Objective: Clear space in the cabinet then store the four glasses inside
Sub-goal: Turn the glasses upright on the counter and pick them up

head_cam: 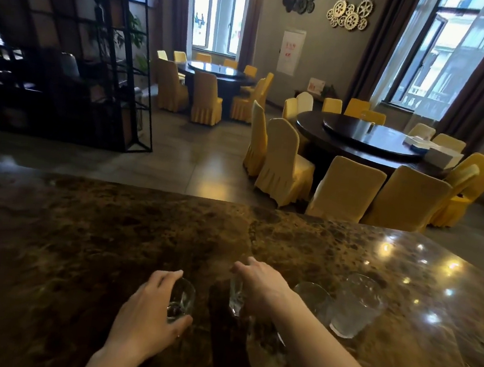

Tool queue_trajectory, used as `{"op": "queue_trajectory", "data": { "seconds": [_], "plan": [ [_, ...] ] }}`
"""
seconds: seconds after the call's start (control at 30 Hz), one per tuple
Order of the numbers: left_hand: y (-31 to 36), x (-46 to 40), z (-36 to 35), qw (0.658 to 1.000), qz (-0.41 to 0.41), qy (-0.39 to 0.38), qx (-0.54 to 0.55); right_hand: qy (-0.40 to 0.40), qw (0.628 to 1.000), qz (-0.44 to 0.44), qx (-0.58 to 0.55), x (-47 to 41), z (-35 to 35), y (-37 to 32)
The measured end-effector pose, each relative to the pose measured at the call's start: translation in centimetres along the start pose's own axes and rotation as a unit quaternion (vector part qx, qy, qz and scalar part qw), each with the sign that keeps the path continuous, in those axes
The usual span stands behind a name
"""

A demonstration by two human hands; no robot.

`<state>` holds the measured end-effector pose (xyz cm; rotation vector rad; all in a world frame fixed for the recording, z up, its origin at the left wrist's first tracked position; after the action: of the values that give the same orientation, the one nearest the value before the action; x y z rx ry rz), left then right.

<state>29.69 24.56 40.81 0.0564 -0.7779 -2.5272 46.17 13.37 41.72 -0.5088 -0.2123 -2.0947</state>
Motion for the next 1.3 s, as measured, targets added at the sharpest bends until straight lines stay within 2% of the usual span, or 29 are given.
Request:
{"op": "queue_trajectory", "data": {
  "seconds": [0.2,0.33,0.67,0.9,1.17,1.27,1.3],
  "plan": [
    [0.0,0.2,0.4,1.000,0.002,0.007,0.003,0.039,0.999,0.001,-0.021,-0.7,0.2,0.4],
    [1.6,2.2,-0.7,1.000,-0.024,-0.006,0.019,0.063,0.997,0.016,-0.042,-1.5,1.6,0.0],
    [5.5,3.8,-4.5,0.997,-0.071,-0.040,-0.008,0.070,0.993,0.076,-0.050,-4.3,1.7,-4.1],
    [5.9,3.3,-5.2,0.996,-0.078,-0.043,-0.007,0.081,0.991,0.092,-0.045,-5.0,1.4,-4.3],
    [6.9,3.5,-4.3,0.995,-0.076,-0.067,-0.012,0.057,0.992,0.102,-0.055,-3.3,2.7,-3.6],
    [9.1,4.1,-3.1,0.983,-0.116,-0.059,-0.130,0.121,0.981,0.103,-0.115,1.1,6.0,0.1],
    [10.3,4.1,-2.4,0.981,-0.129,-0.043,-0.139,0.143,0.975,0.097,-0.137,3.2,6.9,2.6]
  ]
}}
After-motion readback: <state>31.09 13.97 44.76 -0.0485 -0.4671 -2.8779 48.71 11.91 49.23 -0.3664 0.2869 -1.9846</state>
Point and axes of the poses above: each hand's wrist, its own x-axis away from the middle knuckle, its own z-axis out of the back of the hand, y = z × x, the point moved 9 cm from there along -x, towards the middle knuckle, and after that the axes turned 11 degrees about -y, right-handed, at the moved point
